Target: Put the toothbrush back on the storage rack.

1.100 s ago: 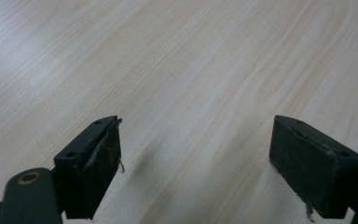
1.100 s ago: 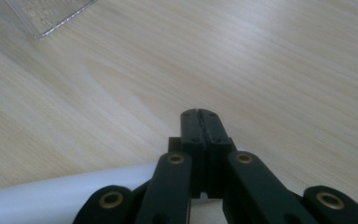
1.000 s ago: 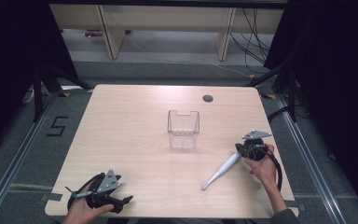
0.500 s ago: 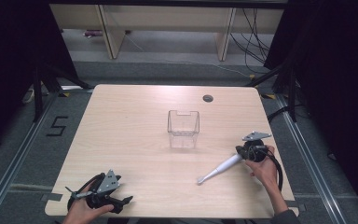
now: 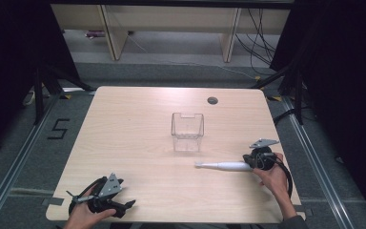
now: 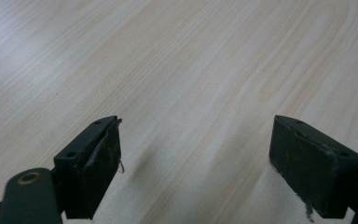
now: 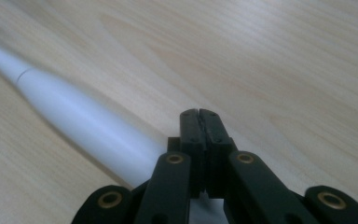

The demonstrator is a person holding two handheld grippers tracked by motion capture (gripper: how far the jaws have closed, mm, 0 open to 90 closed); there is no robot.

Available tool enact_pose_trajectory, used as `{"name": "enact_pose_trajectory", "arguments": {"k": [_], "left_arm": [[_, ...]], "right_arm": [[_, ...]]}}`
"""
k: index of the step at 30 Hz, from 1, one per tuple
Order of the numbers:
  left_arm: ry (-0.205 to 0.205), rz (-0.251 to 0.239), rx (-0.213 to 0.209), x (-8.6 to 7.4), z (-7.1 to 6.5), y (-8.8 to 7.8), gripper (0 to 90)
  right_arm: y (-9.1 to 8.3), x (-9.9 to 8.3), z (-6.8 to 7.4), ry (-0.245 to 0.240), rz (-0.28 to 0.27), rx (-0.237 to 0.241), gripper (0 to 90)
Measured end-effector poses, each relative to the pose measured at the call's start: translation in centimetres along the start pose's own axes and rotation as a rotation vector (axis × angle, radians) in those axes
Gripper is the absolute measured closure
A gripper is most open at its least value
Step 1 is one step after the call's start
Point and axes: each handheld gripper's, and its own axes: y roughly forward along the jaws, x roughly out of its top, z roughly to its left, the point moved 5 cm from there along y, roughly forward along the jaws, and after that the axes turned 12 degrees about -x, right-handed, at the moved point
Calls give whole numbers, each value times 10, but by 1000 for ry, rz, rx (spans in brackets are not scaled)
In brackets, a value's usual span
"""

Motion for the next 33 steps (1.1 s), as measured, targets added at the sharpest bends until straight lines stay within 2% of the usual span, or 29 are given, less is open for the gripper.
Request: {"name": "enact_pose_trajectory", "arguments": {"k": [2,3,7,9,10,11,13,14,16,19,21,22,24,25,26,28,29,30,31,32,33], "left_arm": [[-8,-14,-2,1,-2,1,162],[-11,-21,-5,1,-2,1,162],[-24,-25,-4,1,-1,1,162],[-11,-19,-4,1,-1,0,162],[-13,-21,-5,1,-1,1,162],[-12,-21,-4,1,-1,1,162],[-10,-19,-5,1,-1,0,162],[-10,-19,-5,1,-1,1,162],[-15,-25,-4,2,-1,1,162],[-15,-25,-4,2,-1,1,162],[-18,-30,-5,2,-1,2,162],[-21,-33,-7,2,-2,2,162],[-23,-31,-5,2,-2,2,162],[-20,-28,-6,2,-2,2,162],[-21,-28,-7,2,-2,2,162],[-14,-20,-5,2,-1,1,162],[2,0,-4,1,0,0,162],[-5,-8,-5,2,-1,1,162],[-13,-19,-5,2,-1,2,162],[-12,-17,-5,2,-1,2,162],[-20,-28,-7,2,-2,2,162]], "right_arm": [[-3,-2,3,-4,5,0,894],[-3,-2,4,-26,-6,4,892],[-7,-4,9,-38,-2,6,888],[-9,-5,10,-33,7,4,887],[-9,-6,10,-54,1,4,887],[-11,-6,13,-32,12,9,887],[-12,-8,15,-55,2,4,884],[-14,-9,16,-45,22,10,883],[-15,-11,18,-59,16,9,880],[-19,-14,20,-51,25,17,879],[-20,-15,21,-65,9,19,878],[-22,-16,23,-50,19,25,877],[-23,-17,24,-69,9,22,873],[-24,-17,25,-67,21,22,869],[-23,-18,24,-89,13,21,867],[-26,-18,25,-52,25,22,855],[-25,-18,24,-60,6,19,845],[-27,-18,22,-50,15,15,820],[-28,-18,22,-18,22,15,787],[-29,-16,18,-29,7,7,766],[-30,-15,16,-14,5,2,736]]}}
